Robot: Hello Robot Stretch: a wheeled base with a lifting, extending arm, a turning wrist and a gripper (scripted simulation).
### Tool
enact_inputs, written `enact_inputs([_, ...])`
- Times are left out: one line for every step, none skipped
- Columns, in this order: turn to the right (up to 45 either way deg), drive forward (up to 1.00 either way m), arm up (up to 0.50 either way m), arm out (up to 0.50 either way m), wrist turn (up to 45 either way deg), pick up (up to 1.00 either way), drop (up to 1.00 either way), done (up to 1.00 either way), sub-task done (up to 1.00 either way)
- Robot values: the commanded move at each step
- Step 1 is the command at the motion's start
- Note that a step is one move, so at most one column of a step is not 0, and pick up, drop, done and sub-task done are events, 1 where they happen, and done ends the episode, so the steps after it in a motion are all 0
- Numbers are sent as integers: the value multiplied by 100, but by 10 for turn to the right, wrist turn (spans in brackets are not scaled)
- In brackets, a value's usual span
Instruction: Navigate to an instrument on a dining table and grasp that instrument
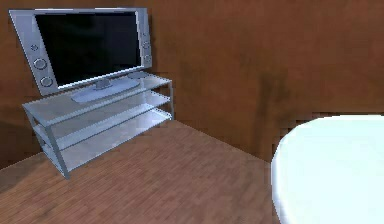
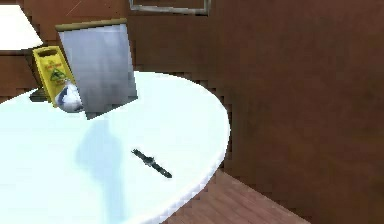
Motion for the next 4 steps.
enact_inputs([-90, 0, 0, 0, 0, 0, 0, 0, 0])
enact_inputs([0, 0, 50, 0, 0, 0, 0, 0, 0])
enact_inputs([0, 0, 38, 0, 0, 0, 0, 0, 0])
enact_inputs([0, 0, 0, 22, 0, 0, 0, 0, 0])
